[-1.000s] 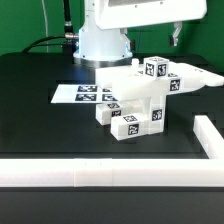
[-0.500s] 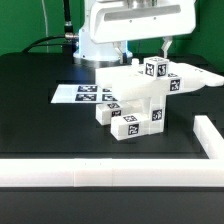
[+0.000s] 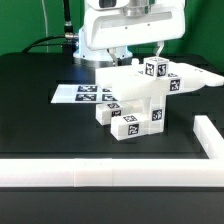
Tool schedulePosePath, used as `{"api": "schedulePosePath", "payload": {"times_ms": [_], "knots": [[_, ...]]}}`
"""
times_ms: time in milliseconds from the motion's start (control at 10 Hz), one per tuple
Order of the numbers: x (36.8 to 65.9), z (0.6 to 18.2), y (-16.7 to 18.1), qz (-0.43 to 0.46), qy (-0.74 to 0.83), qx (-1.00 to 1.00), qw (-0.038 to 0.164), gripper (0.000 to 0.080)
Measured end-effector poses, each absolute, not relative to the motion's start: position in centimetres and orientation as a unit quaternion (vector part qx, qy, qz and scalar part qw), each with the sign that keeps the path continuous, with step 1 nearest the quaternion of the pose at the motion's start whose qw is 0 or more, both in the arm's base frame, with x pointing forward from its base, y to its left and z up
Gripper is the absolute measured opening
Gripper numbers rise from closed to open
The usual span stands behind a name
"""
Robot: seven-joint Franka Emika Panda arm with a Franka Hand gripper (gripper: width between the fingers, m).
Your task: Assemble chair
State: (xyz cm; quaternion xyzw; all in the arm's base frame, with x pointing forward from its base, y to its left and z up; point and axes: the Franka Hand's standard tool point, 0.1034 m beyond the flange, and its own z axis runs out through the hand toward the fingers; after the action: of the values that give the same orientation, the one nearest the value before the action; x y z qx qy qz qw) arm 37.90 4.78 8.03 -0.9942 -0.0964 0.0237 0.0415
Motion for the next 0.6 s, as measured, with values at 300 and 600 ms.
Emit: {"api": "schedulePosePath", "payload": {"times_ms": [300, 600], "knots": [[40.3, 7.6, 4.5, 0.019, -0.095, -0.995, 0.032, 0.0649], [41.8, 7.4, 4.3, 0.016, -0.094, -0.995, 0.027, 0.0649]]}}
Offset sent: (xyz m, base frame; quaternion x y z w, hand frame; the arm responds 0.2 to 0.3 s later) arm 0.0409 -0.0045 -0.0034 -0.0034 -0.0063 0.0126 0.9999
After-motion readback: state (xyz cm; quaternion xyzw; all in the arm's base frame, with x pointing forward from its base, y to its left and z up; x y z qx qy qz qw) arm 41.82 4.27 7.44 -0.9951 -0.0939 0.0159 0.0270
